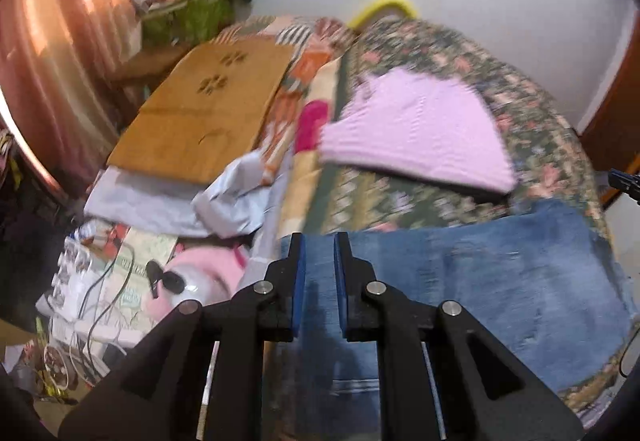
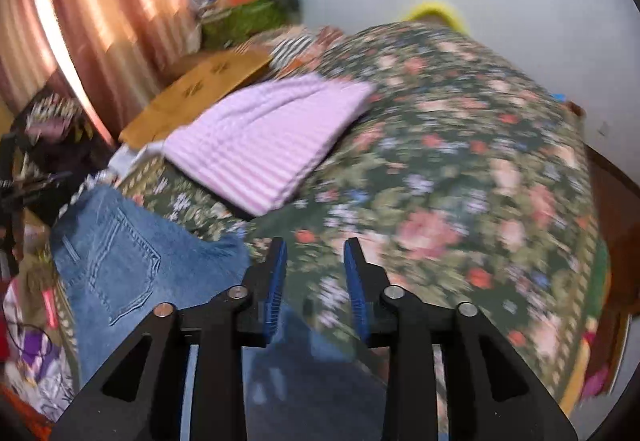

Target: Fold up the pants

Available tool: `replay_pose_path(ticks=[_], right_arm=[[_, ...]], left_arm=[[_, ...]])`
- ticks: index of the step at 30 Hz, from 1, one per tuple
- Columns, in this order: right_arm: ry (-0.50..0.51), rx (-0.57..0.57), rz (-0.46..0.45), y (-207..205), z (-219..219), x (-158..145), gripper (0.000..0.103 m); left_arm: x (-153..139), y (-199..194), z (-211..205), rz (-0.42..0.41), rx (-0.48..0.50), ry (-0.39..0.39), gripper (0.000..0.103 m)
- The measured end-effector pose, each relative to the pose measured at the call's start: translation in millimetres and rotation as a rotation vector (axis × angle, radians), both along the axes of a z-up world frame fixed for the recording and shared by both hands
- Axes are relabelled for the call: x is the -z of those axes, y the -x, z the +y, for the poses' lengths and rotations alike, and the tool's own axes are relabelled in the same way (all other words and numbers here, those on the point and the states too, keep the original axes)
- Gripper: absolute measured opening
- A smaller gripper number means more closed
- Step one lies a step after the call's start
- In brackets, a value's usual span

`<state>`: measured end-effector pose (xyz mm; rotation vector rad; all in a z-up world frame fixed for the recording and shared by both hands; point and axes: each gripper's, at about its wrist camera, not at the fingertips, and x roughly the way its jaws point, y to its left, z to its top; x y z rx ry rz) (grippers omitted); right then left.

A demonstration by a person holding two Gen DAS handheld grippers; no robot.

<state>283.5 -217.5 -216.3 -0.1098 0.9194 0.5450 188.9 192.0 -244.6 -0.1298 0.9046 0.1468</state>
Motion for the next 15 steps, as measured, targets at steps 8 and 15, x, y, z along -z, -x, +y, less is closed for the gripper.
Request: replay_pose_path(ticks=[8, 15], right_arm=[[0.015, 0.237, -0.077, 66.7, -102.1, -47.5, 0.048], [0.116, 0.394, -0.187, 137.0, -168.8, -80.6, 0.081]], left_arm=[[-43.8, -13.1, -101.2, -0.079, 0.197, -0.006, 0.032], [-63.1, -35.0, -209.8, -0.106, 0.403, 0.042, 0.041]])
